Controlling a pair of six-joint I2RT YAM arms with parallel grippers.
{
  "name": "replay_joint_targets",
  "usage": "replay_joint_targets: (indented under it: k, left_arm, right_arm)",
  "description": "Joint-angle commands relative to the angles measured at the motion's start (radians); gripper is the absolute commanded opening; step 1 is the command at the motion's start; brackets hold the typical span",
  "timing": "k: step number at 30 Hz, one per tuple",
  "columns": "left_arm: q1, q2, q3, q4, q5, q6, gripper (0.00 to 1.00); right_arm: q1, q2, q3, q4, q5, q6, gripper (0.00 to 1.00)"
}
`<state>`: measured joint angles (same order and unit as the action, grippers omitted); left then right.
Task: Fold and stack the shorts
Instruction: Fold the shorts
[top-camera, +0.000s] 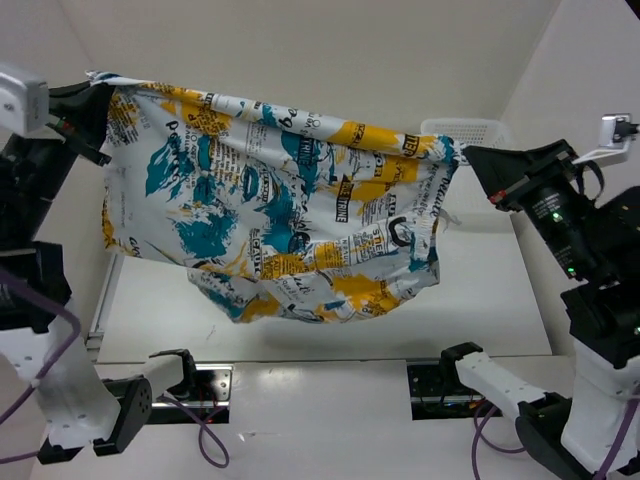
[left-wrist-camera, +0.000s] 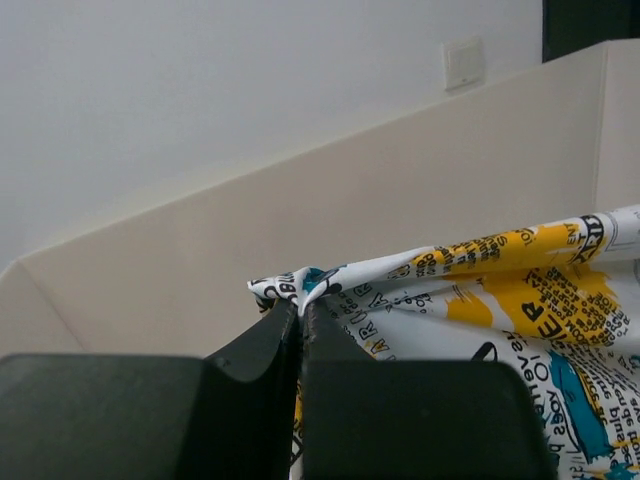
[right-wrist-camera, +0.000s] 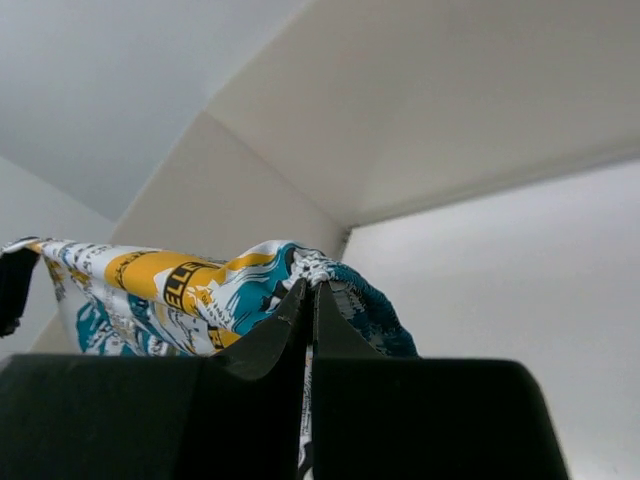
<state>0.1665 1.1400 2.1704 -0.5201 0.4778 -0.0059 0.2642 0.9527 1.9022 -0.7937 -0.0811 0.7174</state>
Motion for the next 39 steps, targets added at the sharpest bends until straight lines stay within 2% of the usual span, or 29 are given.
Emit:
replay_joint_targets:
  k: [1,5,9,11,14,19,22,25,28,31,39]
  left_arm:
    - [0.007,0.076,-0.133,0.05,-0.036,0.006,0.0]
    - [0.007,0.119,-0.306,0.124,-0.015,0.006,0.0]
    - [0.007,0.219,-0.441,0.218,0.051,0.006,0.0]
    - [0.007,0.292,-0.475,0.259,0.096,0.006,0.0]
    - [0.007,0.378,-0.506,0.29,0.096,0.006,0.0]
    - [0.016,0.536,-0.475,0.29,0.084,0.006,0.0]
    - [0.016,0.59,-0.475,0.29,0.103,0.006,0.0]
    - [0.016,0.59,-0.512,0.29,0.104,0.006,0.0]
    - [0.016,0.549,-0.57,0.29,0.114,0.006,0.0]
    - [0.016,0.453,-0.693,0.272,0.114,0.006,0.0]
    - [0.016,0.046,-1.086,0.223,0.183,0.006,0.0]
  right_arm:
    - [0.001,0.014,-0.155,-0.009,0.098,0.028,0.0]
    - [0.001,0.018,-0.389,0.144,0.098,0.053,0.0]
    - [-0.014,0.182,-0.534,0.269,0.073,0.03,0.0]
    - [-0.04,0.266,-0.555,0.344,0.011,0.018,0.0]
    - [-0.078,0.441,-0.555,0.435,-0.04,0.007,0.0]
    - [-0.089,0.778,-0.376,0.436,-0.069,-0.029,0.0]
    - [-0.102,0.924,-0.257,0.407,-0.126,-0.038,0.0]
    - [-0.111,0.986,-0.177,0.381,-0.147,-0.038,0.0]
    - [-0.111,0.995,-0.176,0.381,-0.169,-0.038,0.0]
    - [-0.111,0.96,-0.245,0.381,-0.193,-0.048,0.0]
    - [-0.12,0.717,-0.524,0.381,-0.224,-0.059,0.0]
